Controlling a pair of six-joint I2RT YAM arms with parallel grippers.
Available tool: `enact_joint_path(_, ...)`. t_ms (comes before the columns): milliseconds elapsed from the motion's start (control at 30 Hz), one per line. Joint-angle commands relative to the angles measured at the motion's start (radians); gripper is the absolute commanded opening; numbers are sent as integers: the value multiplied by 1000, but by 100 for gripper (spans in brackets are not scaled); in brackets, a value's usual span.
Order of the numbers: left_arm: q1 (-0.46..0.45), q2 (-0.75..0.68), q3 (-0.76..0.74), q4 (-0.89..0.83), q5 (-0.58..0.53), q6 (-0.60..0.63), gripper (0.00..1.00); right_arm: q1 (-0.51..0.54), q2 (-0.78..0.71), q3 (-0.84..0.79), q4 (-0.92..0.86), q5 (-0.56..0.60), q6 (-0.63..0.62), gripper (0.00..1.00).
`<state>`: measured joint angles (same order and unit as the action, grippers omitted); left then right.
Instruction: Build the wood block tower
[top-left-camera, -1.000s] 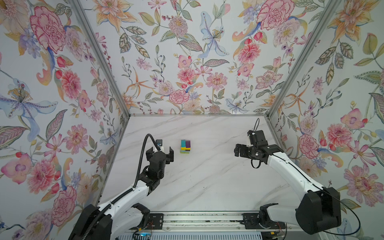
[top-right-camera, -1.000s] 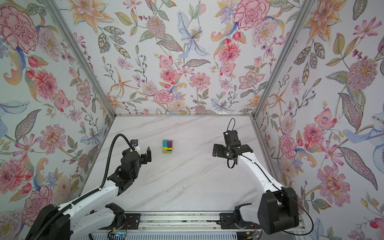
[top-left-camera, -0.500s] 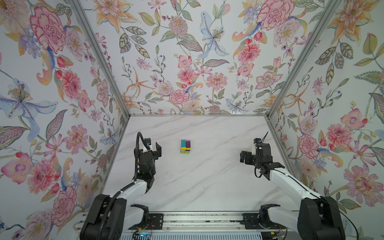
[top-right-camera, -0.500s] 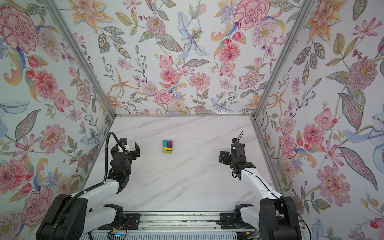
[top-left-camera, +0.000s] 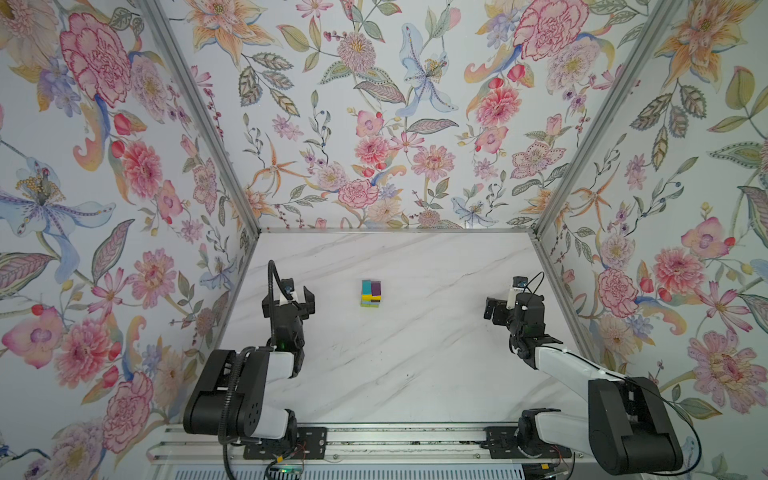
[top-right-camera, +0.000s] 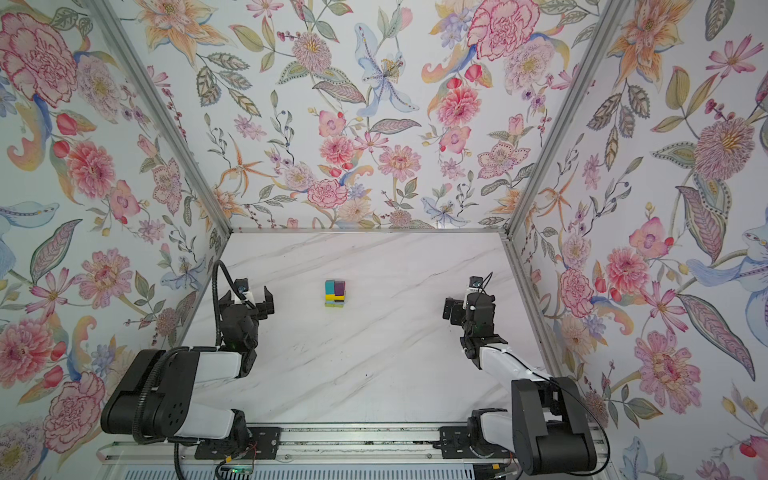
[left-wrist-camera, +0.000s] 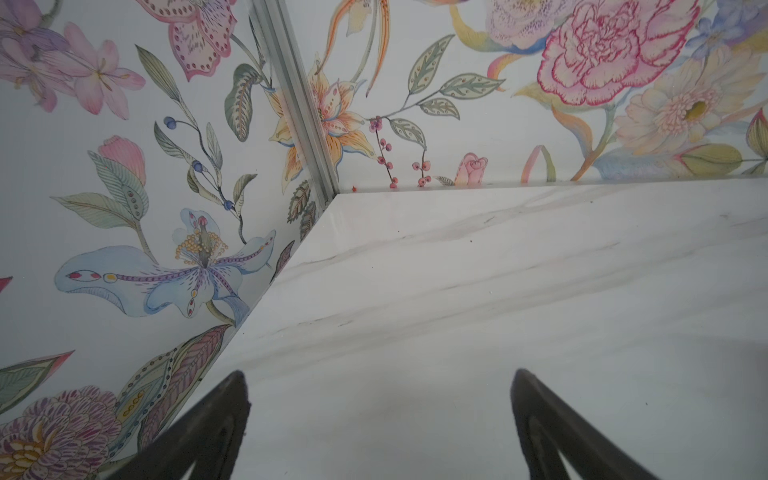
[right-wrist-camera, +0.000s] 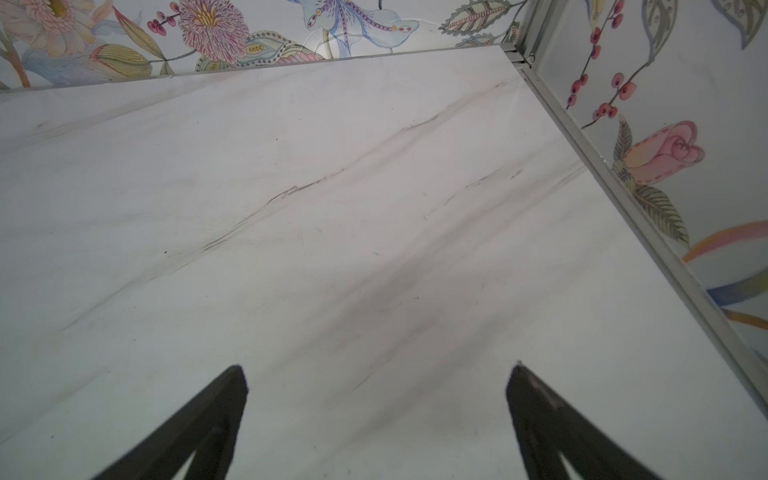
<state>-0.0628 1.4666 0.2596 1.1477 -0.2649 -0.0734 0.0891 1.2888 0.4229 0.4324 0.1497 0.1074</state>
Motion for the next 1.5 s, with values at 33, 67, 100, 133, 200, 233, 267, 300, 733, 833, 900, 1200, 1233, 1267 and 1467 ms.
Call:
enact_joint_path(33, 12, 38, -29, 159, 16, 14, 99, -9, 60, -33, 192, 22, -16, 99)
enact_joint_path(67, 12, 54, -26, 170, 30, 18, 99, -11, 61, -40, 212, 21, -19, 99)
enact_joint_path(100, 12, 67, -31, 191, 49, 26, 99, -13, 63, -53, 259, 19, -21, 99)
enact_joint_path(133, 11, 72, -37, 205, 59, 30, 99, -17, 64, -62, 287, 14, -21, 99)
enact_joint_path(200, 12, 88, -49, 246, 74, 35, 99, -26, 81, -62, 326, -3, -26, 99)
enact_joint_path(233, 12, 88, -52, 254, 75, 37, 99, -30, 88, -47, 304, -9, -29, 99)
enact_joint_path(267, 12, 88, -51, 249, 76, 35, 99, -33, 99, -37, 302, -13, -40, 99)
enact_joint_path(300, 12, 87, -51, 251, 76, 35, 99, -34, 105, -33, 303, -12, -57, 99)
enact_joint_path(733, 3, 88, -50, 248, 59, 43, 99, -56, 250, -115, 639, -57, -134, 99)
enact_joint_path(833, -2, 88, -49, 249, 49, 47, 99, -63, 260, -123, 664, -93, -143, 99)
enact_joint_path(900, -2, 88, -49, 248, 46, 47, 99, -64, 261, -122, 659, -97, -141, 99)
enact_joint_path(1200, -7, 88, -52, 254, 43, 51, 99, -65, 258, -127, 664, -102, -141, 99)
enact_joint_path(1233, -6, 87, -50, 253, 48, 53, 99, -65, 257, -126, 663, -99, -142, 99)
enact_joint_path(1267, -6, 87, -48, 250, 48, 53, 99, -64, 259, -125, 665, -98, -141, 99)
enact_joint_path(1467, -5, 87, -50, 250, 48, 53, 99, -64, 258, -126, 664, -98, -141, 99)
